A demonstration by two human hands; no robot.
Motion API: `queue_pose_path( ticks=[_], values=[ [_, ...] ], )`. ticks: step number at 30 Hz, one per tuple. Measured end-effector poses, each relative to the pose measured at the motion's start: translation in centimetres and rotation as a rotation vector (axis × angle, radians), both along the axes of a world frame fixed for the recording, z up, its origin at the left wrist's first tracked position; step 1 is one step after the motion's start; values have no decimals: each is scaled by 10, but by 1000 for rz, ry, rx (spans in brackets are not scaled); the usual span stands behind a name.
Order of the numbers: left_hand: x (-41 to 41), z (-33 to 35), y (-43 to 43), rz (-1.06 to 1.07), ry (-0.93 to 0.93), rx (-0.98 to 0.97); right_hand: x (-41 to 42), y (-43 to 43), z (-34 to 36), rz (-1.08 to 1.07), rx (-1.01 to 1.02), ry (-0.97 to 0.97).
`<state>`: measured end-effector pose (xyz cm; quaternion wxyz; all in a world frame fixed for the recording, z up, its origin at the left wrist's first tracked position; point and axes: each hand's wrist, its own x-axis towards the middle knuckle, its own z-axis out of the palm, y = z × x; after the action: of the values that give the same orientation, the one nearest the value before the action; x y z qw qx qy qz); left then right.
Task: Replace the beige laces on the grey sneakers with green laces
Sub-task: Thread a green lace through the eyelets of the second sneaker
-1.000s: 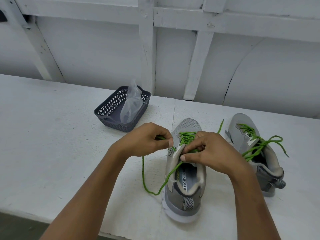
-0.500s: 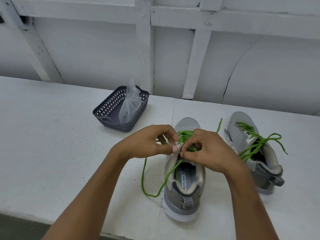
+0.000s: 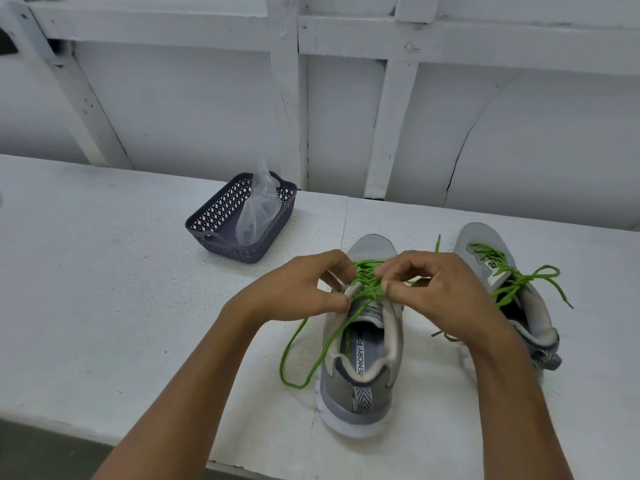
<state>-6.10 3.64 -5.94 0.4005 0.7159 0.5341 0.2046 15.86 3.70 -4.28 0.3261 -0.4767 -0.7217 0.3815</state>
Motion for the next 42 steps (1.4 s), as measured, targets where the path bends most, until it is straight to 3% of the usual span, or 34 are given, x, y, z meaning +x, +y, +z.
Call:
queue_pose_path(
  ticks=[9,13,15,18,19,23,25,28,31,33,38,42],
  values=[
    [-3,2,-2,-28,10,42,-6,3,-6,18,-252,403],
    [-4,2,-1,-13,40,44,-1,6,2,-72,-341,574],
    [-4,1,-1,-4,48,37,5,6,7,-92,-324,400],
    [-5,2,1,1,66,4,9,0,9,44,-240,-108],
    [-6,2,2,-1,77,-11,9,-1,10,96,-222,-200],
    [-7,5,3,-18,103,-57,14,-1,14,138,-163,-340],
    [-6,7,2,-19,114,-62,18,0,15,129,-126,-270],
    [-9,8,2,-14,128,-64,15,0,14,86,-121,128],
    [-10,8,1,-20,128,-67,7,2,13,94,-247,468],
    [-9,9,1,-21,128,-62,5,2,11,71,-333,571],
    [-9,5,-3,10,50,96,6,1,9,-33,-110,268],
    [3,13,-7,-70,-96,332,0,-2,10,80,-130,193]
  ],
)
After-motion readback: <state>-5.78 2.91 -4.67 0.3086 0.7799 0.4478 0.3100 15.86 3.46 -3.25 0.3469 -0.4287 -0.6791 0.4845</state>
